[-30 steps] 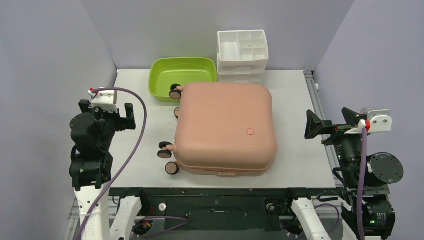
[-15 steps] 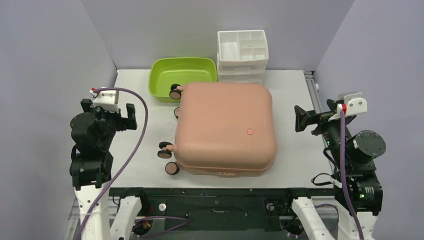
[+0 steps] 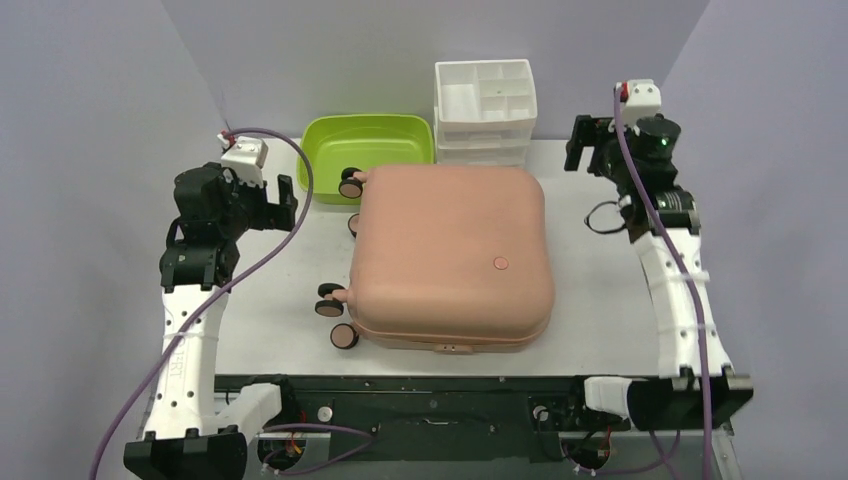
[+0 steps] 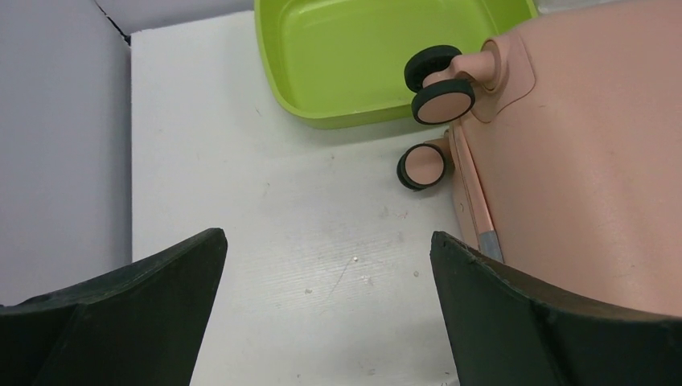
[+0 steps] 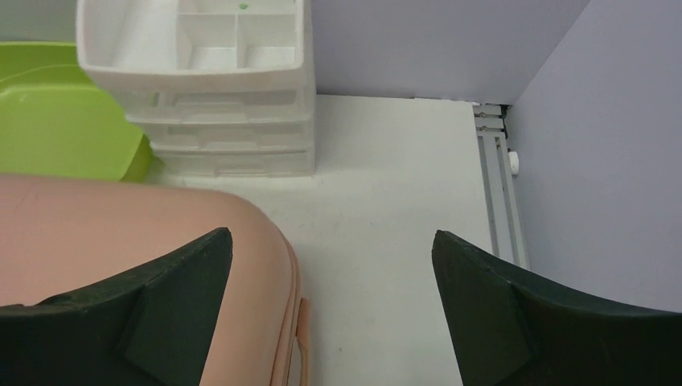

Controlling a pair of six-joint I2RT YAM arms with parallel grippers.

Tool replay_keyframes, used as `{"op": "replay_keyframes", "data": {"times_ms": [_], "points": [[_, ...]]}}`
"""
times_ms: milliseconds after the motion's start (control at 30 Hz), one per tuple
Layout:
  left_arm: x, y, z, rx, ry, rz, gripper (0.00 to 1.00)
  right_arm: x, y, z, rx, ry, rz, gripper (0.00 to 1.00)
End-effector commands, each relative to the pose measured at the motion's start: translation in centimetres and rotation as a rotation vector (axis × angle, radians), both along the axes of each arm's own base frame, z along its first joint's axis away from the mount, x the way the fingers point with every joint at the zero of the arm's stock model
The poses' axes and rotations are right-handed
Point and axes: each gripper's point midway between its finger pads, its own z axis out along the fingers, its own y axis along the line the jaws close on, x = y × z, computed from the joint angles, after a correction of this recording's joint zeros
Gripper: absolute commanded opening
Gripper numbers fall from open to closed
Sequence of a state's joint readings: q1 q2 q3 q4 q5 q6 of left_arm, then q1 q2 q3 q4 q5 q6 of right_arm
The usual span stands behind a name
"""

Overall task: Open, take out, and arrange the luggage
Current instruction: Move the storage box to the corner of the board.

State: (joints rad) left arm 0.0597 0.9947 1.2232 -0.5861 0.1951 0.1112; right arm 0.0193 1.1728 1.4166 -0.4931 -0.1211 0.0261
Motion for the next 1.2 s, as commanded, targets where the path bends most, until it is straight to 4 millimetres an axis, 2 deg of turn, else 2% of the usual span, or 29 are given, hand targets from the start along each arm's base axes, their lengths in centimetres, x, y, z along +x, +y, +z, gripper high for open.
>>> {"op": "replay_keyframes", "data": {"times_ms": [0,33,167,267,300,333,367,400,433,467,500,533,567,600,633,667,733,867,1067,1167], "points": [[1.2,-1.3,1.1,-0.017,-0.053,-0.040,0.96,6.5,-0.3,2.0,0.064,-0.054,-0.060,0.87],[1.3,-1.5,1.0,-0.019,-0.057,-0.055,0.96,8.6,-0.2,1.8,0.075,-0.042,-0.059,0.85],[1.1,-2.3,-1.3,-0.006,-0.027,-0.112,0.96,14.1,0.5,1.0,0.114,-0.028,-0.045,0.80],[0.9,-2.4,-3.1,0.011,0.000,-0.129,0.96,17.4,1.3,0.7,0.144,-0.037,-0.012,0.74],[0.9,-2.3,-3.2,0.017,0.000,-0.131,0.96,18.9,1.6,0.0,0.157,-0.032,-0.005,0.71],[0.9,-2.3,-3.7,0.019,0.009,-0.130,0.96,19.5,2.1,1.0,0.168,-0.059,0.022,0.70],[0.9,-2.3,-3.8,0.020,0.007,-0.129,0.96,20.8,2.6,-0.7,0.178,-0.035,0.032,0.68],[0.9,-2.3,-4.2,0.019,0.012,-0.130,0.96,21.5,3.1,-0.1,0.185,-0.056,0.049,0.66],[1.0,-2.3,-4.4,0.019,0.014,-0.131,0.96,22.5,3.5,-1.5,0.186,-0.039,0.055,0.64],[1.0,-2.3,-4.5,0.018,0.015,-0.133,0.96,23.0,3.7,-1.0,0.180,-0.055,0.060,0.62],[1.1,-2.3,-4.5,0.018,0.017,-0.134,0.96,23.9,4.5,-2.7,0.175,-0.026,0.070,0.60],[1.2,-2.3,-4.7,0.020,0.022,-0.134,0.96,24.3,4.7,-2.2,0.165,-0.040,0.074,0.60],[1.2,-2.2,-4.8,0.021,0.027,-0.132,0.96,25.1,5.3,-4.3,0.160,0.003,0.081,0.59],[1.3,-2.1,-5.0,0.024,0.033,-0.126,0.96,25.9,5.6,-5.1,0.153,0.010,0.083,0.58],[1.3,-2.0,-5.2,0.026,0.040,-0.120,0.96,26.2,6.2,-6.0,0.150,0.029,0.090,0.57],[1.4,-1.8,-5.3,0.031,0.042,-0.114,0.96,26.5,6.4,-5.8,0.144,0.020,0.093,0.56],[1.4,-1.6,-5.6,0.037,0.046,-0.103,0.96,27.2,7.0,-7.8,0.126,0.049,0.096,0.55],[1.3,-1.2,-5.9,0.043,0.050,-0.086,0.96,27.4,7.8,-9.6,0.079,0.077,0.086,0.53],[1.4,-0.8,-5.8,0.036,0.043,-0.072,0.96,27.6,6.7,-11.0,0.043,0.087,0.026,0.47],[1.4,-0.7,-6.0,0.032,0.046,-0.070,0.96,27.8,6.5,-11.3,0.035,0.088,0.016,0.40]]}}
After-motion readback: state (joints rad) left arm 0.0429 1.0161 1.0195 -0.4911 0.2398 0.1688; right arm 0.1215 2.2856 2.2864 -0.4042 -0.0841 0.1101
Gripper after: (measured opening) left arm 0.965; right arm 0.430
